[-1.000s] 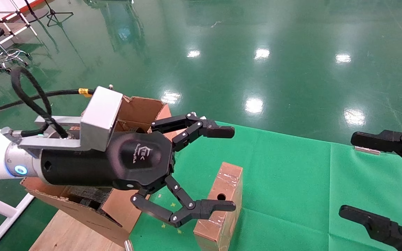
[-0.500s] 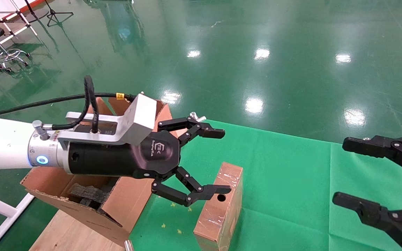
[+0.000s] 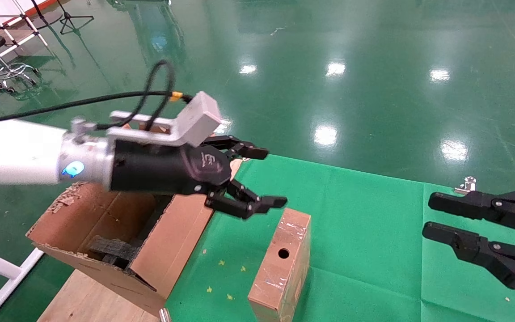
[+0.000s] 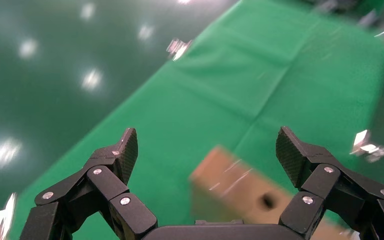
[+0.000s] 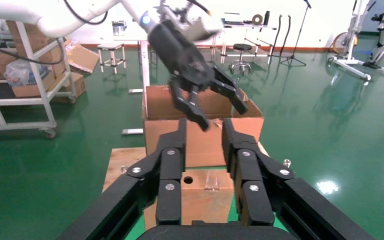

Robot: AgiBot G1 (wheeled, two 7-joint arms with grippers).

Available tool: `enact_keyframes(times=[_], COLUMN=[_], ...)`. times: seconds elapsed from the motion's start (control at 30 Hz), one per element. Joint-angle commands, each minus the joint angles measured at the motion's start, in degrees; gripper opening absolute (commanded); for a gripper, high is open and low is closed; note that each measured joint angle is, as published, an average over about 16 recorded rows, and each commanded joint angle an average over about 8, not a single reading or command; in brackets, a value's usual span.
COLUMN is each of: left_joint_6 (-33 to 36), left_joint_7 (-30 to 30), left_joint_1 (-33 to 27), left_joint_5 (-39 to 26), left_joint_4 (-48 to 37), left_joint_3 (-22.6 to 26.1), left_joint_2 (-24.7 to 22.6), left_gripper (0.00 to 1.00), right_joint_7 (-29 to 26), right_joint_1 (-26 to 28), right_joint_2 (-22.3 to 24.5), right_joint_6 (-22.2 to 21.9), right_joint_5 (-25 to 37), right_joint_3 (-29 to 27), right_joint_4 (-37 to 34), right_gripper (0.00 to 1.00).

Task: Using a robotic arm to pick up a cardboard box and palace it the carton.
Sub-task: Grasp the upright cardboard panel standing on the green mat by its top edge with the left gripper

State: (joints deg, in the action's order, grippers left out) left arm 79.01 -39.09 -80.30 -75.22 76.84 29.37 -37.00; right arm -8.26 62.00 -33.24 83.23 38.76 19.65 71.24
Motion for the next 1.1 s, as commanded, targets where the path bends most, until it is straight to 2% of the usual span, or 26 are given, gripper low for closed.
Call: enact_keyframes(times=[0.03, 0.2, 0.33, 0.47, 0.8, 1.1], left_joint_6=[-0.5, 6.0, 10.0, 11.3, 11.4, 10.9], left_joint_7=[-6.1, -21.1, -30.0, -35.1, -45.9, -54.3], left_joint_1=[-3.4, -12.6, -17.9, -21.5, -29.0, -34.7], left_joint_5=[-5.3, -15.6, -17.4, -17.0, -14.7, -12.9], left_joint_4=[0.1, 0.1, 0.0, 0.1, 0.7, 0.8], left_joint_3=[2.5, 8.7, 12.0, 15.9, 32.3, 44.4], left_joint_2=[-1.1, -6.8, -10.5, -12.7, -18.0, -23.1], left_gripper=[1.0, 1.0, 1.0, 1.0, 1.0, 1.0], right_joint_7=[0.0, 0.0, 0.0, 0.0, 0.0, 0.0], right_joint_1=[0.0, 0.0, 0.0, 0.0, 0.0, 0.0], right_joint_2=[0.0, 0.0, 0.0, 0.0, 0.0, 0.0], right_joint_6=[0.0, 0.0, 0.0, 0.0, 0.0, 0.0], right_joint_5=[0.0, 0.0, 0.0, 0.0, 0.0, 0.0], right_joint_3=[0.0, 0.0, 0.0, 0.0, 0.0, 0.0], right_joint_4=[0.0, 0.0, 0.0, 0.0, 0.0, 0.0], right_gripper=[0.0, 0.0, 0.0, 0.0, 0.0, 0.0])
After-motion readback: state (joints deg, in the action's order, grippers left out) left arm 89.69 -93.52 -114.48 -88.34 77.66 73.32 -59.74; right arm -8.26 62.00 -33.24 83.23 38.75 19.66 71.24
